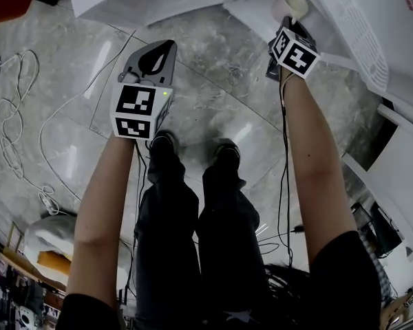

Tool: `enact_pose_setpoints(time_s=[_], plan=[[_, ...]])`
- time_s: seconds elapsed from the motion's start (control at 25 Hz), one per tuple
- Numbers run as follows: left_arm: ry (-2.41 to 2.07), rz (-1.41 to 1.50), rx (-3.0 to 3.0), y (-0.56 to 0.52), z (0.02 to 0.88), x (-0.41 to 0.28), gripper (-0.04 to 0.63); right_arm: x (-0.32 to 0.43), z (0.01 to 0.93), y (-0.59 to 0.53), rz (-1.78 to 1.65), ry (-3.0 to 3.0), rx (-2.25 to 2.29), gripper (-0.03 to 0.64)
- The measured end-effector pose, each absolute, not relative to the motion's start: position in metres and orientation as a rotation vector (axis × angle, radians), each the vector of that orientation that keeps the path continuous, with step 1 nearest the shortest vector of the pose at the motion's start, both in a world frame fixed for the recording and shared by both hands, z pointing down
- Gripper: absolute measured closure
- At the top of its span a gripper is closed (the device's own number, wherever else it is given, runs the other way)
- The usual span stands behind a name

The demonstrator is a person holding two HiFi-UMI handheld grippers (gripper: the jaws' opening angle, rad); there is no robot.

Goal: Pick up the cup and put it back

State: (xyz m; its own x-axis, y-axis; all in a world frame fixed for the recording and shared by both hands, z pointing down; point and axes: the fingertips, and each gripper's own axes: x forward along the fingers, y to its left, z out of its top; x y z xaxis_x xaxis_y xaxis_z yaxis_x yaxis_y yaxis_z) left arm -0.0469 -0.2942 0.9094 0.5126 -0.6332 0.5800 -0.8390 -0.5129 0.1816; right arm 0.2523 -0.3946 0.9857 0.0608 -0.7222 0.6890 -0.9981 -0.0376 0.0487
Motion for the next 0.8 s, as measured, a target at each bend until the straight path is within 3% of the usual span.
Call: enact_pose_setpoints(time_s=[0.8], plan=[[-1.229, 0.555, 2.32, -0.252, 0.665, -0.106, 0.587, 0.136, 0.756, -0.284, 0.868, -1.764, 1.697, 0.571]])
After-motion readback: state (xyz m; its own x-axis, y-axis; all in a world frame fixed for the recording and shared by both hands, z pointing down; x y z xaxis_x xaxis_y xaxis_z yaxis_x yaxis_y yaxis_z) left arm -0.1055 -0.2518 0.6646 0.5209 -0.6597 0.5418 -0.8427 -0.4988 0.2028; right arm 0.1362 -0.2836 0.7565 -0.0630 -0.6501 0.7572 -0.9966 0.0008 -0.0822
